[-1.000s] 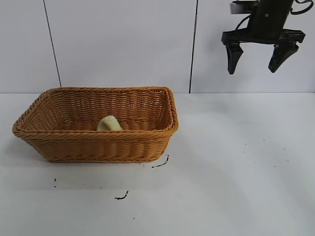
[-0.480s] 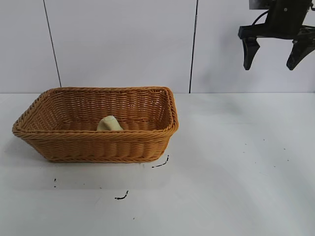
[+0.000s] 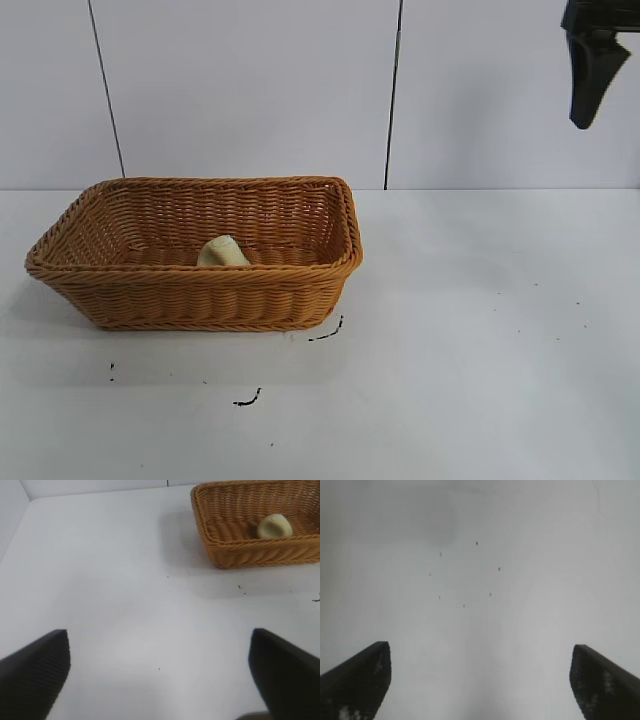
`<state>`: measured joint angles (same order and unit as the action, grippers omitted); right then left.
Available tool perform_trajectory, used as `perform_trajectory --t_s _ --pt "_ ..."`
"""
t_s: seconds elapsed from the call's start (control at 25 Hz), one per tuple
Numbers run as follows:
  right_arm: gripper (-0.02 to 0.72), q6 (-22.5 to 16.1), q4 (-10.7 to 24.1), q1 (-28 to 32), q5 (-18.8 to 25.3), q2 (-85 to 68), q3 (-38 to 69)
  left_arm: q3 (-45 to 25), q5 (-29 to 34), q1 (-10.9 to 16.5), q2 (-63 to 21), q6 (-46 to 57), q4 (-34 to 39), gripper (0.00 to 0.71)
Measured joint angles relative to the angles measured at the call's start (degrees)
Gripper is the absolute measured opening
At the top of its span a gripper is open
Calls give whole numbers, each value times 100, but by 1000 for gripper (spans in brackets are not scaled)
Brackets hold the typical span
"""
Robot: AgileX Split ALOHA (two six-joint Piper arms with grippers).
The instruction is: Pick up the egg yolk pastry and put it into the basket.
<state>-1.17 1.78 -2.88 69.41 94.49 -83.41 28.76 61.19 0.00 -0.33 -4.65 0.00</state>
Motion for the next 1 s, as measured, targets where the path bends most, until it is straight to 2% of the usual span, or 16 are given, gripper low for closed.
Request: perform_trajectory --t_s 0.48,0.6,0.88,1.0 --pt "695 -38 -6 0 -4 -3835 3347 0 0 0 0 0 0 697" --pt "695 51 -6 0 -180 -4914 4015 0 0 0 0 0 0 697" --pt "695 211 -6 0 -447 -7369 5146 0 0 0 0 0 0 697" --pt "695 213 -24 0 -624 -8145 5316 0 0 0 0 0 0 697"
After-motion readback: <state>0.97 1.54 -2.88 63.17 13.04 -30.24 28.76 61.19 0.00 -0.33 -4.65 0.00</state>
